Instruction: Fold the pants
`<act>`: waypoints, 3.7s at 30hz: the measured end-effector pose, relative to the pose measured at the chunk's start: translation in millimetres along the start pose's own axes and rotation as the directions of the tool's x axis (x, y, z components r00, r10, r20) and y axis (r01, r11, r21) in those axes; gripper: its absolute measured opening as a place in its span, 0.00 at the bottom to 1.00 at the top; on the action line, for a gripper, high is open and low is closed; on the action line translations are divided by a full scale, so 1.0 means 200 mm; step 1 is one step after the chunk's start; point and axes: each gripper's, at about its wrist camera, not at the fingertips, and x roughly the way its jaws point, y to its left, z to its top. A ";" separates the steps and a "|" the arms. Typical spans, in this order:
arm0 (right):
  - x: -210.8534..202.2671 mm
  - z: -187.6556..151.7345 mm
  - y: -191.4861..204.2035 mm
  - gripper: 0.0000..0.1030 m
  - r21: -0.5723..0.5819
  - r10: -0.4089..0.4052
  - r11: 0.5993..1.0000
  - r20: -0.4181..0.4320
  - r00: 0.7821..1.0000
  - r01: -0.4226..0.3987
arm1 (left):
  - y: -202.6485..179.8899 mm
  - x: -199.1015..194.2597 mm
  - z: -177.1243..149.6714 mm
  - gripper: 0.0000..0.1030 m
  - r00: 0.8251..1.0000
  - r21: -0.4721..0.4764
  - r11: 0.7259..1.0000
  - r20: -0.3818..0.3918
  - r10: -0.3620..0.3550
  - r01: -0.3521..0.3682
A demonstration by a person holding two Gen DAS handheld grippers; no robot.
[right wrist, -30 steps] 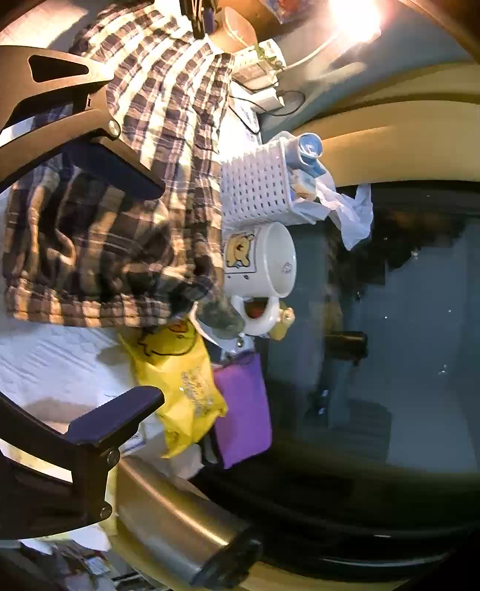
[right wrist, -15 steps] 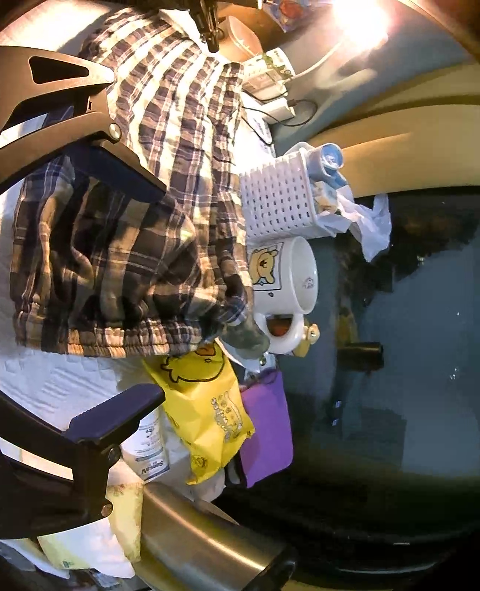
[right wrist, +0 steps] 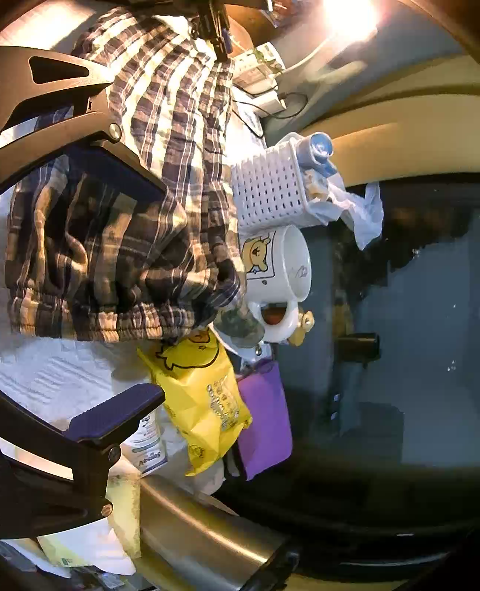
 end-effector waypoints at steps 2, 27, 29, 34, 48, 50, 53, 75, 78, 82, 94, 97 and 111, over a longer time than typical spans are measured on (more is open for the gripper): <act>0.01 0.00 0.00 0.96 0.002 0.002 1.000 -0.003 1.000 -0.002 | 0.00 0.06 0.00 0.39 0.999 -0.026 0.999 -0.029 0.023 -0.023; -0.02 -0.02 0.08 0.96 -0.027 0.030 0.999 0.011 0.999 -0.030 | 0.20 -0.30 -0.02 0.93 0.984 -0.092 0.991 0.145 0.107 -0.094; -0.05 -0.02 0.10 0.96 -0.032 0.043 0.999 0.016 0.999 -0.043 | 0.15 -0.39 -0.05 0.93 0.985 -0.053 0.995 0.148 0.093 -0.086; -0.11 -0.04 0.13 0.96 -0.034 0.070 0.997 0.020 0.997 -0.069 | -0.04 -0.58 -0.21 0.93 0.991 -0.024 1.000 0.134 0.000 0.004; -0.22 -0.21 0.08 0.96 -0.008 0.071 0.997 -0.017 0.997 -0.071 | -0.68 -0.72 -0.65 0.93 0.978 0.101 0.974 0.030 -0.207 0.203; -0.23 -0.23 0.07 0.96 -0.005 0.072 0.997 -0.020 0.997 -0.072 | -0.75 -0.71 -0.69 0.93 0.976 0.118 0.969 0.010 -0.218 0.215; -0.24 -0.27 0.04 0.96 0.008 0.070 0.998 -0.031 0.997 -0.070 | -0.81 -0.67 -0.72 0.93 0.975 0.136 0.966 -0.013 -0.220 0.220; 0.00 -0.35 -0.07 0.72 0.215 0.195 0.963 -0.137 0.971 -0.163 | -0.98 -0.30 -0.61 0.42 0.987 0.329 0.930 -0.059 -0.152 0.163; 0.03 -0.34 -0.06 0.53 0.211 0.203 0.962 -0.139 0.969 -0.171 | -0.99 -0.29 -0.60 0.21 0.978 0.313 0.926 -0.084 -0.192 0.209; 0.04 -0.33 -0.03 0.27 0.183 0.214 0.965 -0.142 0.966 -0.187 | -1.00 -0.32 -0.60 0.04 0.976 0.320 0.922 -0.098 -0.195 0.217; -0.39 -0.27 0.08 0.25 -0.058 0.081 0.995 -0.060 0.995 -0.085 | -0.95 -0.56 -0.66 0.01 0.957 0.219 0.933 -0.108 -0.269 0.287; -0.50 -0.30 0.06 0.25 -0.077 0.060 0.995 -0.056 0.997 -0.064 | -0.95 -0.63 -0.70 0.02 0.950 0.190 0.932 -0.105 -0.295 0.310; -0.45 -0.55 -0.11 0.26 0.034 0.004 0.999 -0.113 0.994 0.000 | -0.41 -0.82 -0.84 0.95 0.999 -0.075 0.996 -0.019 -0.047 0.045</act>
